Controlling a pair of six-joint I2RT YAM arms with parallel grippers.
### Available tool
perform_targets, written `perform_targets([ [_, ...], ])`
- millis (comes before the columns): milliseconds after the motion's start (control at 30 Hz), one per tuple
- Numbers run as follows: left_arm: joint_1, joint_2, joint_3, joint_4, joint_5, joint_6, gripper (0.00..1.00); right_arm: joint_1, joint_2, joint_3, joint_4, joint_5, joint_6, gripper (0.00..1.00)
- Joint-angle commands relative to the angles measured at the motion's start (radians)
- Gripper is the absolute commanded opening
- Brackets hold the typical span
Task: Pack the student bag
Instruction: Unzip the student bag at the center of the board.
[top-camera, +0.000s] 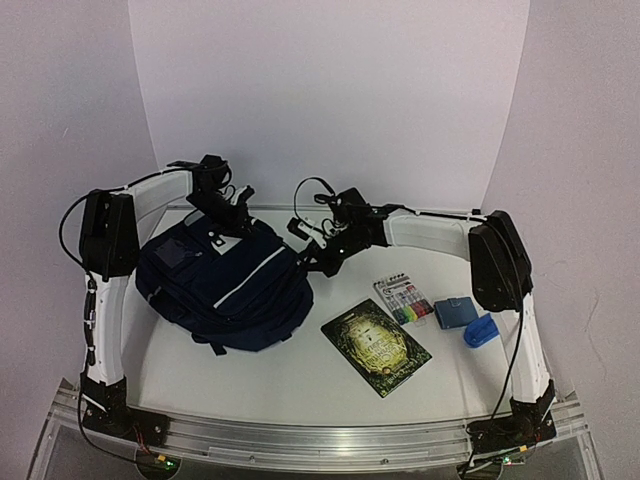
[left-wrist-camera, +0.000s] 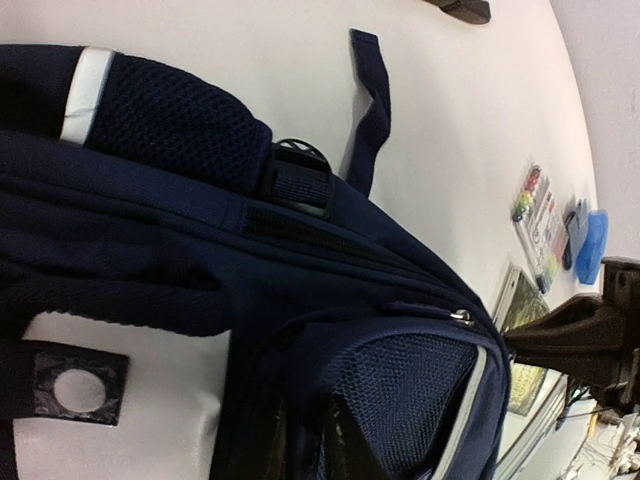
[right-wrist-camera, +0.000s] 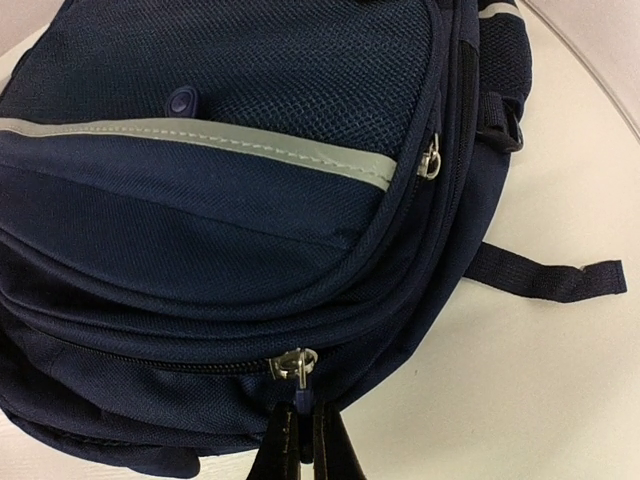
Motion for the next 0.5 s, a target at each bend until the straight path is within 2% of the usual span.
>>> perform_targets([
  [0, -0.009, -0.028, -0.017, 0.059, 0.042, -0.087, 0.0, -0.002, 0.003, 0.056, 0.096, 0.02, 0.007, 0.0],
  [233, 0.076, -0.061, -0.068, 0.15, -0.212, -0.357, 0.0, 0.005, -0.059, -0.045, 0.097, 0.021, -0.006, 0.0],
  [467, 0.117, -0.064, -0.101, 0.215, -0.263, -0.576, 0.0, 0.083, -0.091, -0.123, 0.097, 0.028, 0.048, 0.0],
])
